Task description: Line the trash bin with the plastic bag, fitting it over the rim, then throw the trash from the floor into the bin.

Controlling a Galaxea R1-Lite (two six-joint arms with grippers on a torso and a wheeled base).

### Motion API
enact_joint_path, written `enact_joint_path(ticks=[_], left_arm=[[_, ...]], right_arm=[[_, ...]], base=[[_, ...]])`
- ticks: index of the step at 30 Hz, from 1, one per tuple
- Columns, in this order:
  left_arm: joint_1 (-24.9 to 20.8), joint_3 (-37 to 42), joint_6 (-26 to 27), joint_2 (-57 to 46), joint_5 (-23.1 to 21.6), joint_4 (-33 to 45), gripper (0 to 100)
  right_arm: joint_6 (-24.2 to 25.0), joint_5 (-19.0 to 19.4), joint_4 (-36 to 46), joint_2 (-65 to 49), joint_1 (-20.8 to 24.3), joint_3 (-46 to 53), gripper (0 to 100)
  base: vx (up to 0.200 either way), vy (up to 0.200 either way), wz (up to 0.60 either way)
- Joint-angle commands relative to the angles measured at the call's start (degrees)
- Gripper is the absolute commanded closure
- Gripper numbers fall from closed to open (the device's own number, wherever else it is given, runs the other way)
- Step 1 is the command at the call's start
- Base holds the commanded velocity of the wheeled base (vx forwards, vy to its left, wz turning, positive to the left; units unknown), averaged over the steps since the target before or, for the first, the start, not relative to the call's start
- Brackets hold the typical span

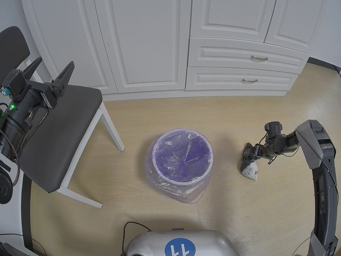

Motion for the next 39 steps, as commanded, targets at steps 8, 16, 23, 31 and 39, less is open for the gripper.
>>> enact_joint_path(ticks=[8,16,23,31,39], left_arm=[[0.32,0.32,1.66,1.05,0.45,-0.33,0],[0.41,0.41,1.84,1.05,0.45,-0.33,0],[0.68,0.41,1.84,0.96,0.54,-0.33,0],[1.47,0.32,1.84,0.96,0.54,-0.33,0],[1.55,0.32,2.36,1.84,0.45,-0.33,0]], right_arm=[[1.26,0.05,1.74,9.54,-1.06,-6.17,0],[1.26,0.05,2.89,10.15,-0.97,-6.61,0],[1.35,-0.22,3.24,12.61,-0.36,-8.9,0],[2.05,-0.65,3.15,14.63,-0.36,-12.94,0],[3.72,-1.8,2.36,17.62,-0.09,-14.59,0]], base=[[0.0,0.0,0.0],[0.0,0.0,0.0],[0.0,0.0,0.0],[0.0,0.0,0.0],[0.0,0.0,0.0]])
